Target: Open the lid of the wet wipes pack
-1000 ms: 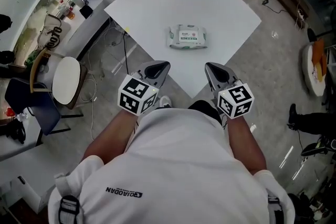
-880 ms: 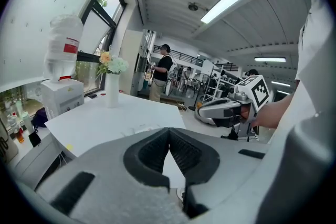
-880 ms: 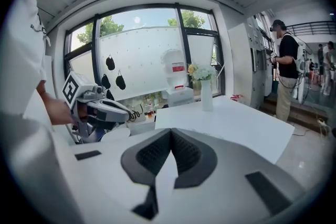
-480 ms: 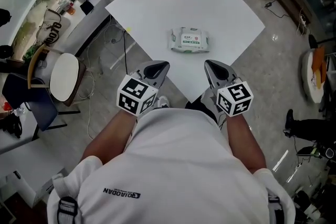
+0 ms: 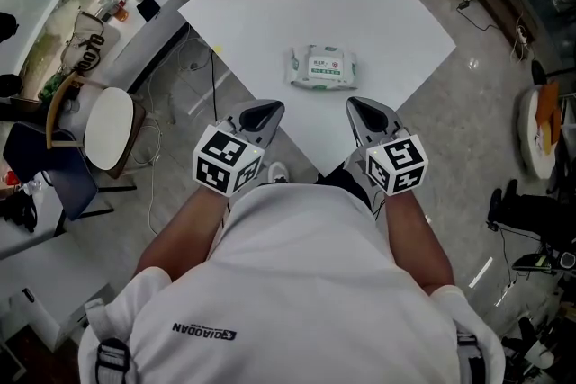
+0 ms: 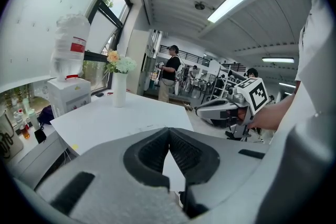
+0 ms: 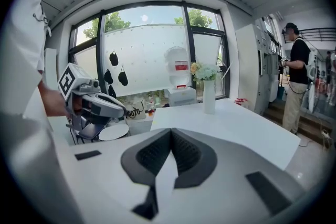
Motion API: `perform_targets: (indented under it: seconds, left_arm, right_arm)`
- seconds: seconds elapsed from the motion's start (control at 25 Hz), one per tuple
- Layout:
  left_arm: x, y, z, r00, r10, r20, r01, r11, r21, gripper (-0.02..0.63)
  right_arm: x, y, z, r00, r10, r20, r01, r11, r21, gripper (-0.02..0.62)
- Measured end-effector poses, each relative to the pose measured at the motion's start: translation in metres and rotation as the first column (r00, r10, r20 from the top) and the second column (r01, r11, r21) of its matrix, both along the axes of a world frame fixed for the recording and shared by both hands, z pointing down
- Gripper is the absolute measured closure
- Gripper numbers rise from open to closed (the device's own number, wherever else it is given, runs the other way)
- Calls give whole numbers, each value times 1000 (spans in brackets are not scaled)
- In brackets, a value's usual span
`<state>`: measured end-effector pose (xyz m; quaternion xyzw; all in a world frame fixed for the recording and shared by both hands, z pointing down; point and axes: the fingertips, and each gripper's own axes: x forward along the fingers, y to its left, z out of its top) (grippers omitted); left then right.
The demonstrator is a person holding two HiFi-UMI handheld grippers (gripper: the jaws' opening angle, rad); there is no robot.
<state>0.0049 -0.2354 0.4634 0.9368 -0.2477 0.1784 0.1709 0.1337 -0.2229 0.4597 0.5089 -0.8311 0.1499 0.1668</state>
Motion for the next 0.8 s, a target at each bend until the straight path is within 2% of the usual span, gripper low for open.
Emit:
perform_targets:
  seconds: [0.2,0.48,0.8]
  left_arm:
    - [-1,-3,1,1000,-10,2,10,1000,-3,601]
    - [-2,-5,4,1000,-21,7,21,1000,-11,601]
    - [-5,-9,13,999,-46,19,46,999,-28,601]
  right_arm:
    - [-4,-4,1,999,-33,-26,33,999,9,586]
    - [-5,-8,6,996,-56,-63,57,998,11,534]
    - [-2,-21,26,977,-110,-181,111,994,-6,531]
